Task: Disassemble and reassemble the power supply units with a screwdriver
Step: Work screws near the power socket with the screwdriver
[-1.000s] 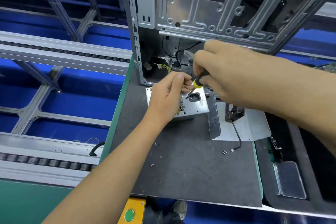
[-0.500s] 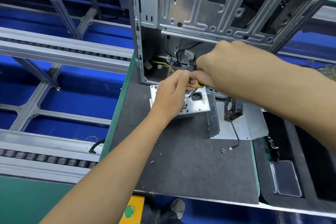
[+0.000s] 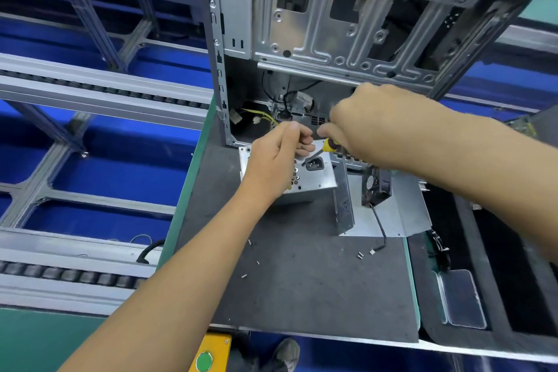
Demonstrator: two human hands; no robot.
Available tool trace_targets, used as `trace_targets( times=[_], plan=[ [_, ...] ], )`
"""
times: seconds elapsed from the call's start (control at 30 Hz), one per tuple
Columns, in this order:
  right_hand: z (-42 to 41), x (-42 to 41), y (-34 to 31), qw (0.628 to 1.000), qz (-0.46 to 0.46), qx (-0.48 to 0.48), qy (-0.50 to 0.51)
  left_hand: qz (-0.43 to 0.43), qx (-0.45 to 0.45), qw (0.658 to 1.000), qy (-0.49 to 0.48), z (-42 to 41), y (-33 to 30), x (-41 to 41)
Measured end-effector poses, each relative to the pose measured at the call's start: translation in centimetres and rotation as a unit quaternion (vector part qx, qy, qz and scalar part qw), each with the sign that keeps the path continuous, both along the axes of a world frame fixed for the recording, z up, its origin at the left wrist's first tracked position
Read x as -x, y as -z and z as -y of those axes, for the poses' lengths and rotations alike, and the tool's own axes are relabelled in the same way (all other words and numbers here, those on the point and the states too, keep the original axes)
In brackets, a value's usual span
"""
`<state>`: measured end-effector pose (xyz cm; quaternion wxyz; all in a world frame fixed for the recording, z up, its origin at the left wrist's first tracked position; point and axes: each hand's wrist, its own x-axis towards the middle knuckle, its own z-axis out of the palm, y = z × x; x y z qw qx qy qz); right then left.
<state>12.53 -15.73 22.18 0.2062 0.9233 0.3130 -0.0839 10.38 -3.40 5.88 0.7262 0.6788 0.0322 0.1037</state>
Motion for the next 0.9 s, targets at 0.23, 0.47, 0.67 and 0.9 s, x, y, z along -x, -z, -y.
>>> trace_targets(
  times=[0.23,0.47,0.67,0.9],
  plan=[
    [-0.2,-0.6,-1.5,0.995,-0.019,0.004,-0.093,0.001,0.020,1.000,-0.010,-0.5,-0.1,-0.1],
    [-3.0,0.0,-0.3,0.995,0.028,-0.006,-0.095,-0.009,-0.035,0.999,-0.007,0.0,-0.3,0.2],
    [-2.3,-0.6,-0.8,0.990,-0.027,0.041,-0.132,-0.001,-0.015,1.000,-0.008,-0.1,0.4,0.0],
    [-1.2,-0.6,-1.1,0.982,0.028,0.098,-0.159,-0.004,0.012,1.000,0.004,0.1,0.6,-0.4]
  ],
)
